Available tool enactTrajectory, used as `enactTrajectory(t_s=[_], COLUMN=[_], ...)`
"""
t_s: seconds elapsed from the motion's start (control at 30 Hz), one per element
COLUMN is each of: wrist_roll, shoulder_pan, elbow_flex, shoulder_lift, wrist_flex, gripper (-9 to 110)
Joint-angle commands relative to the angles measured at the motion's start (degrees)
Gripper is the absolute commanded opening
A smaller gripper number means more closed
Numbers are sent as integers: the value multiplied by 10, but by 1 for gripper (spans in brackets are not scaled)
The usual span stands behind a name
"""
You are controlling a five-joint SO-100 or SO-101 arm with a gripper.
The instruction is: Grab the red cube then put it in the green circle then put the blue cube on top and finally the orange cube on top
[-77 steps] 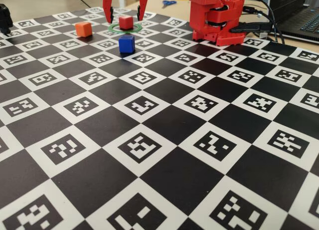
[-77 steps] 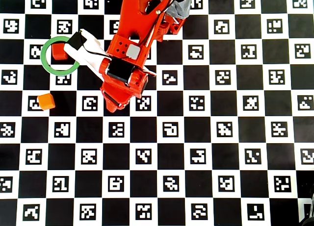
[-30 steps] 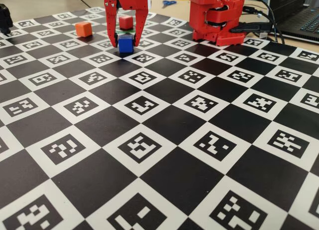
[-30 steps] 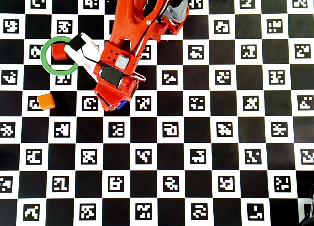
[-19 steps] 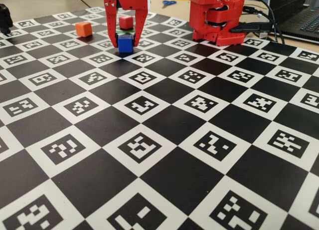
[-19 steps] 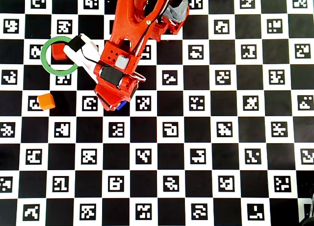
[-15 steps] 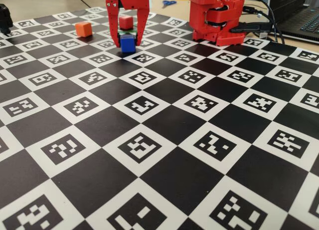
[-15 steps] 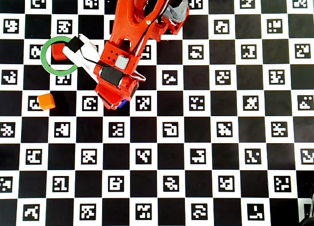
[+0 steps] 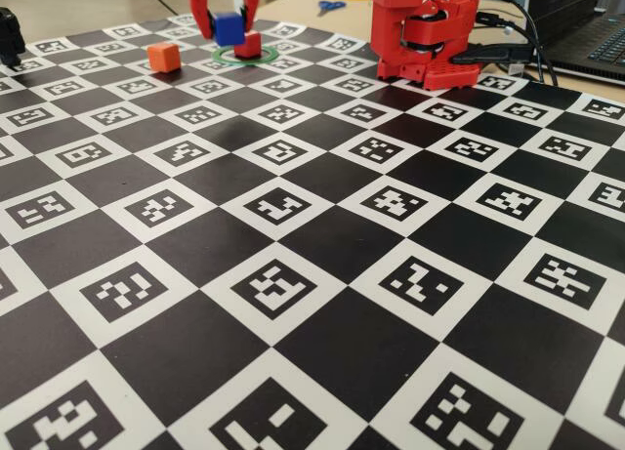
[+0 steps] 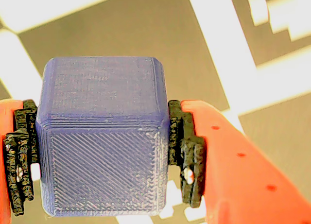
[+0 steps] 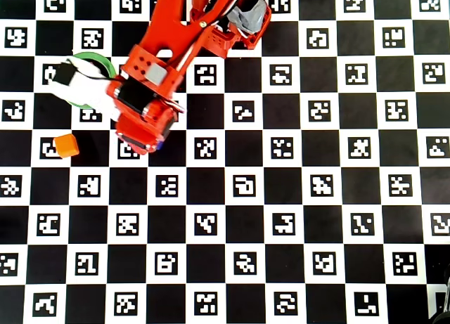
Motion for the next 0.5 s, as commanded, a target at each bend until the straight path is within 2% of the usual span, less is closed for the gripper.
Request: enactTrajectory(t_s=[0.0, 0.47], wrist_roll=[-74, -344], shoulder_pan=[54, 190], elbow_flex=[-103, -174], shoulder_lift=[15, 17], wrist_flex=[14, 76], gripper=[7, 7])
